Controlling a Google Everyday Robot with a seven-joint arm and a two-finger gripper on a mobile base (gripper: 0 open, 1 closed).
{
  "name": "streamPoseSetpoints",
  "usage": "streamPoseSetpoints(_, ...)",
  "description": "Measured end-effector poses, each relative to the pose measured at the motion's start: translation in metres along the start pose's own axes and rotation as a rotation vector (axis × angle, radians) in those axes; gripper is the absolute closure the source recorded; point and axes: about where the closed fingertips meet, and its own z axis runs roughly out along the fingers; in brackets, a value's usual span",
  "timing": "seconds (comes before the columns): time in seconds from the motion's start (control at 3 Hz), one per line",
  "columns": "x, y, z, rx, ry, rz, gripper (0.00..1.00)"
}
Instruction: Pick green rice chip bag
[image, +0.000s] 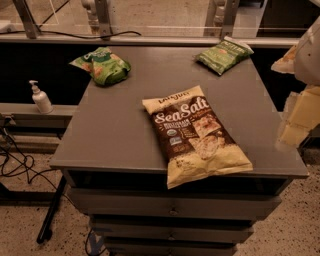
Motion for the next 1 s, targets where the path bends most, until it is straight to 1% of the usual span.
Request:
streamPoseSetpoints(0.33,0.0,0.0,0.0,0.0,0.0,0.0,0.0)
streamPoseSetpoints(0.67,-0.012,-0.015,0.008,0.01,-0.079,0.014,0.0)
streamPoseSetpoints(1.0,-0.038,-0.044,0.026,0.032,-0.174,0.034,0.0)
